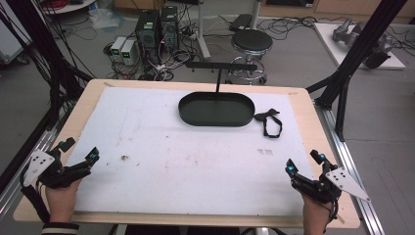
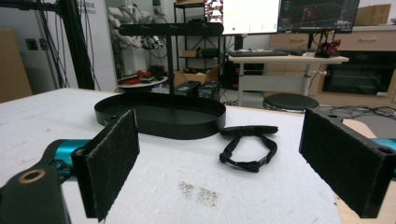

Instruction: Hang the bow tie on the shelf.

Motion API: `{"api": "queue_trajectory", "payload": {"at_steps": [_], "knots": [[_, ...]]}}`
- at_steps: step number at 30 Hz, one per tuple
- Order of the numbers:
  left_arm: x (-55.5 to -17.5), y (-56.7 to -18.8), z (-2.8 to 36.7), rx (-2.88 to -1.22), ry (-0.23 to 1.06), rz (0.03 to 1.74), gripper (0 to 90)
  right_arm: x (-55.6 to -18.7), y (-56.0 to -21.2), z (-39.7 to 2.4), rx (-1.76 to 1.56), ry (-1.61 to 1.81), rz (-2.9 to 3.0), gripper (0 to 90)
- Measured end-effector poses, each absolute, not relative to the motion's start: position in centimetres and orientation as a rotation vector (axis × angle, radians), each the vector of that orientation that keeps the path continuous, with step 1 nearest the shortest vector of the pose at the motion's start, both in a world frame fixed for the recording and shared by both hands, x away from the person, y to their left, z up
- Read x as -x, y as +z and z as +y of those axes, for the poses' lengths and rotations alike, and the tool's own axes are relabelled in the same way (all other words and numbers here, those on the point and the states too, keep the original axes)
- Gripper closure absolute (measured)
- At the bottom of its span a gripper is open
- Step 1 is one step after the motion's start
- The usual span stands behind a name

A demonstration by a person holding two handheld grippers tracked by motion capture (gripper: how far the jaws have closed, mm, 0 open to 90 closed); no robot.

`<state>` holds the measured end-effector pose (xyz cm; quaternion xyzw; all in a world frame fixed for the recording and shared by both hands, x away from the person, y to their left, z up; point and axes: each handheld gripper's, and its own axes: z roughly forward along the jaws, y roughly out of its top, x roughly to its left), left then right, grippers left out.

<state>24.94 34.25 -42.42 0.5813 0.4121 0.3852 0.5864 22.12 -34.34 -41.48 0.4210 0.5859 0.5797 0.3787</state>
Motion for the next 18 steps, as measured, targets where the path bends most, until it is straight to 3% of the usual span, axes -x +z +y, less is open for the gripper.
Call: {"api": "queue_trajectory", "payload": {"at_steps": [18], "knots": [[-25.1, -42.6, 34.2, -1.372, 0.905, 0.966, 10.0, -24.6, -39.3, -33.5, -1.045, 1.433, 1.66, 11.3]]}}
